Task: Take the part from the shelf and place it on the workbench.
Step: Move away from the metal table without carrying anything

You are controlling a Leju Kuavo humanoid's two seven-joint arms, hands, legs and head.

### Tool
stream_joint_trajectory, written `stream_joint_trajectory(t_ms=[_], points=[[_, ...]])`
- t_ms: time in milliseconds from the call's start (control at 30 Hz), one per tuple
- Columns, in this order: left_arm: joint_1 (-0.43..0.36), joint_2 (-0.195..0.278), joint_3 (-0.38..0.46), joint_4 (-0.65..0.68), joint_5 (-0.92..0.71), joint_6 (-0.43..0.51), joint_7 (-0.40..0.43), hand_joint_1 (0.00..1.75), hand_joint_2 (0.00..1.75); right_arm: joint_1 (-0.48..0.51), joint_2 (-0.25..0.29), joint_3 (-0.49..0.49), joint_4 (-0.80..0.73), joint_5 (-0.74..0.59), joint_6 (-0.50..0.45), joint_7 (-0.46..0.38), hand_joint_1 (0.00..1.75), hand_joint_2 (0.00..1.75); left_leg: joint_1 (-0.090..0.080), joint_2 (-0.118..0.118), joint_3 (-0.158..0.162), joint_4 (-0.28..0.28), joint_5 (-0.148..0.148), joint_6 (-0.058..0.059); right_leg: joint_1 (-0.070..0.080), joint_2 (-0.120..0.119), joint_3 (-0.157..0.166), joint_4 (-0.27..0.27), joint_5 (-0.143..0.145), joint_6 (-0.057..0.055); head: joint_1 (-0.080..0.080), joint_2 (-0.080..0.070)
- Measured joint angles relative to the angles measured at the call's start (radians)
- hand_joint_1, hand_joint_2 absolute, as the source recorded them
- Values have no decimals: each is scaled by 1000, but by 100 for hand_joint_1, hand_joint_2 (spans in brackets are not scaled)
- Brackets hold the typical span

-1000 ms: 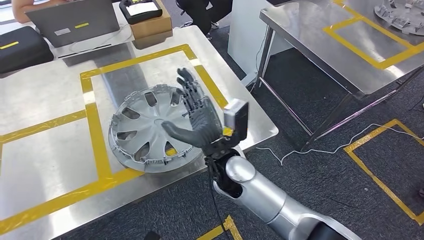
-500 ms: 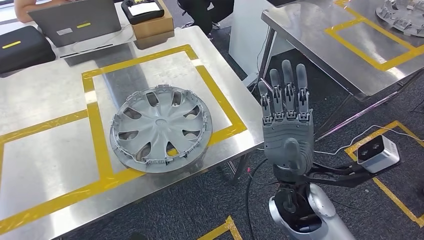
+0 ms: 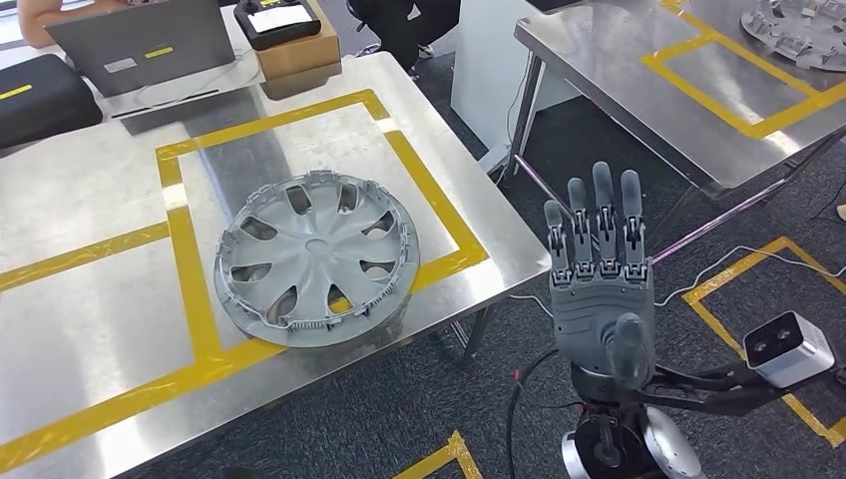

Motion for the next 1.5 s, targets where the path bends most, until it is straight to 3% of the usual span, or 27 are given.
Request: stream_joint_trajectory(t_ms=[267,433,500,567,600,633,667,733,800,933,967,1033,1100,1133,1167,1200,1267,1333,1433,1467,1500], points=[[-7,28,60,0,-2,-13,41,0,0,39,0,-6,25,-27,11,-9,0,0,-8,5,0,3,-4,8,-7,2,0,-2,3,8,-2,0],[-5,38,76,0,-29,-24,76,0,0,48,-2,-12,34,-28,13,-14,0,0,-10,7,2,-1,5,27,-13,5,0,4,-4,23,-4,0],[-4,40,80,0,-36,-28,84,0,0,49,-5,-14,35,-25,12,-14,0,0,-5,10,4,-8,11,34,-13,6,-22,67,-54,26,3,0],[-1,41,81,1,-38,-29,87,0,0,54,-8,-17,38,-23,11,-13,0,0,-8,11,3,-8,13,37,-13,6,-70,194,-124,27,12,0],[1,42,82,1,-38,-30,88,0,0,57,-9,-20,41,-23,10,-13,0,0,-10,12,2,-8,13,37,-13,6,-88,246,-143,27,15,0],[2,42,82,2,-39,-30,89,0,0,60,-9,-23,44,-23,10,-12,0,44,-12,12,1,-8,14,38,-13,6,-95,270,-144,26,18,0],[3,43,84,2,-39,-31,90,0,0,61,-9,-26,46,-22,9,-12,0,87,-13,12,1,-8,15,37,-12,6,-85,258,-125,23,21,0],[3,43,85,2,-43,-38,94,0,0,62,-9,-29,49,-19,9,-12,0,175,-16,10,2,-7,17,35,-9,6,-22,140,-62,10,26,0],[3,43,86,2,-50,-47,100,0,0,61,-9,-30,50,-15,9,-12,0,175,-18,9,-2,-7,22,27,-3,6,36,27,-27,-4,26,0],[4,43,86,2,-68,-53,108,0,0,59,-9,-31,51,-7,11,-13,0,175,-13,9,-11,-2,26,2,4,4,43,-13,-11,-21,24,0],[5,42,86,2,-74,-52,111,0,0,58,-9,-31,51,-5,11,-13,0,175,-12,8,-19,15,6,-2,2,2,39,-19,-3,-28,22,0],[5,41,85,3,-86,-49,116,0,0,57,-8,-31,51,-3,12,-13,0,175,-7,2,-53,104,-73,-11,0,-3,26,-25,13,-37,10,0],[6,41,85,3,-94,-46,121,0,0,58,-8,-31,53,-1,12,-14,0,175,-1,0,-89,224,-144,-21,0,-3,6,-24,26,-38,-3,0],[6,41,85,3,-97,-44,125,0,0,58,-8,-31,54,0,13,-14,0,175,2,0,-91,255,-151,-26,-1,-3,-4,-22,33,-35,-7,0],[7,42,85,3,-101,-42,128,0,0,58,-8,-31,56,1,13,-14,0,175,5,0,-76,250,-138,-30,-3,-3,-15,-19,38,-32,-9,0],[7,42,85,3,-105,-41,130,0,0,57,-8,-31,57,2,13,-14,0,175,9,1,-43,208,-110,-36,-7,-3,-25,-13,43,-27,-10,0],[6,41,85,3,-110,-40,132,0,0,56,-8,-31,58,3,13,-14,0,175,17,1,44,76,-67,-47,-12,-2,-46,5,48,-15,-14,0],[6,39,85,3,-112,-40,133,0,0,55,-8,-31,58,4,14,-13,0,175,18,-4,83,5,-61,-43,-12,0,-59,20,54,-1,-17,0],[7,39,85,3,-114,-38,134,0,0,55,-7,-31,58,4,16,-13,0,175,13,-6,67,7,-53,-14,-15,3,-66,23,64,17,-9,0],[6,39,85,3,-116,-37,134,0,0,56,-7,-31,58,4,16,-13,0,175,11,-5,60,7,-45,-3,-17,3,-72,35,47,21,-5,0],[6,40,85,3,-117,-36,135,0,0,57,-6,-31,59,4,16,-13,0,175,10,-4,51,7,-36,8,-17,3,-82,66,12,23,-1,0]])
